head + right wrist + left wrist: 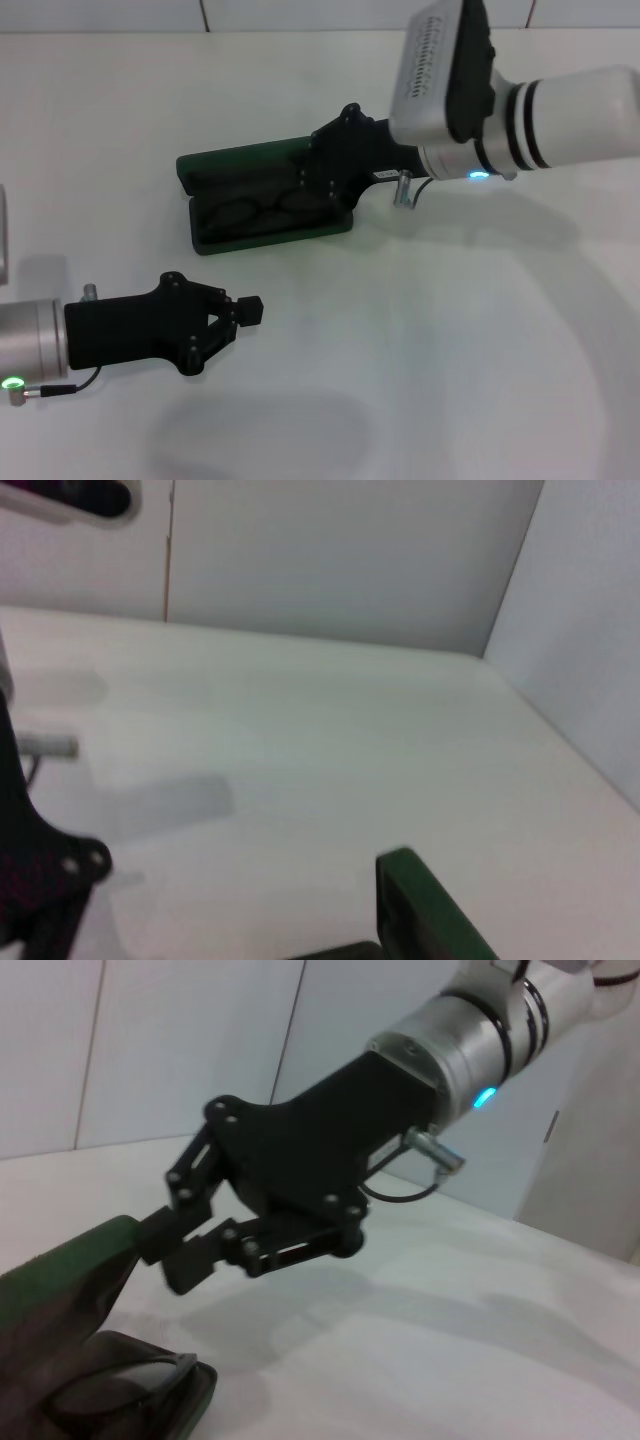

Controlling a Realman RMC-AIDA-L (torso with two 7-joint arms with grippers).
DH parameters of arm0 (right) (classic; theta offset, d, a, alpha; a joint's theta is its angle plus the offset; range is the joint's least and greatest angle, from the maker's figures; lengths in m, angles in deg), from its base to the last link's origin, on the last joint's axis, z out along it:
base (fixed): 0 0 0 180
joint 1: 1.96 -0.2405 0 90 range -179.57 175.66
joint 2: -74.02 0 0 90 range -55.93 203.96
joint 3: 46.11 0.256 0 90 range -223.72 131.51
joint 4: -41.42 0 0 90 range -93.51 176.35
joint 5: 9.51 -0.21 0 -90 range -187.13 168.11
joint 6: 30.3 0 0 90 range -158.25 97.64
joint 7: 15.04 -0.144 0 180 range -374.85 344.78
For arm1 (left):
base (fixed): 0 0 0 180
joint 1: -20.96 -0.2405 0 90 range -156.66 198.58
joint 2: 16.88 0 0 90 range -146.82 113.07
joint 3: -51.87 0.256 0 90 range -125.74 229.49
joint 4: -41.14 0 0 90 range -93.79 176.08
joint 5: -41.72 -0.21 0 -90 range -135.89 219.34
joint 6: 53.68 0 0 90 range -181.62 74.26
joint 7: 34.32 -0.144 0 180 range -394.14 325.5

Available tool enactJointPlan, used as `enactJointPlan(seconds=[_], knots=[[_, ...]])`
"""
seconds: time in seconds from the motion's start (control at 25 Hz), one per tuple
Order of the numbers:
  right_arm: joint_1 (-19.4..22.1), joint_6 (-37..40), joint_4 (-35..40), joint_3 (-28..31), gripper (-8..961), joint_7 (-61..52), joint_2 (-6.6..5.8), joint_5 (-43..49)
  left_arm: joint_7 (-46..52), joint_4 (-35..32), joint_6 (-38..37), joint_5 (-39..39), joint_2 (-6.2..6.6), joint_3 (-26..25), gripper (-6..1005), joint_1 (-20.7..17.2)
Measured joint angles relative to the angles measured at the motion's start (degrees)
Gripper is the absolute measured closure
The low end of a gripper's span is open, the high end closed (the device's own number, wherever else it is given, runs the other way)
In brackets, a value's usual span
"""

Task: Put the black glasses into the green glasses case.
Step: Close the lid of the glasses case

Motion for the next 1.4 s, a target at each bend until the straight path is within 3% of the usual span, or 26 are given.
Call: enactJointPlan(seconds=[0.12,0.32,0.52,0.64,0.76,0.92,1.28,1.4], knots=[[3.7,3.4,2.2,3.2,798,0.0,-0.18,0.1,0.1,0.0,0.2,0.2,0.0,-0.2,999,0.2],[12.4,12.5,3.0,15.4,781,0.7,-0.32,0.2,1.0,0.0,1.7,1.3,0.01,-2.3,999,1.3],[21.4,24.0,1.2,29.5,616,5.1,-0.5,0.1,3.7,0.0,6.8,2.6,-0.04,-3.4,999,2.8],[24.4,32.2,-1.9,36.5,551,8.5,-0.89,0.3,5.3,0.0,10.6,3.4,-0.04,-3.4,999,3.7],[26.0,40.5,-8.1,42.2,486,13.5,-2.15,0.6,5.9,0.0,12.8,3.4,0.19,-3.4,999,4.5],[27.7,44.1,-12.9,43.3,400,19.2,-2.99,0.7,6.9,-0.2,15.3,3.1,0.51,-3.3,999,5.5],[28.5,43.1,-14.0,42.8,68,23.5,-1.21,3.5,8.3,-0.1,21.2,0.0,0.93,-2.9,999,6.4],[28.2,42.7,-14.1,42.5,71,23.5,-0.95,4.3,8.2,-0.1,21.8,-0.3,0.66,-2.9,999,6.6]])
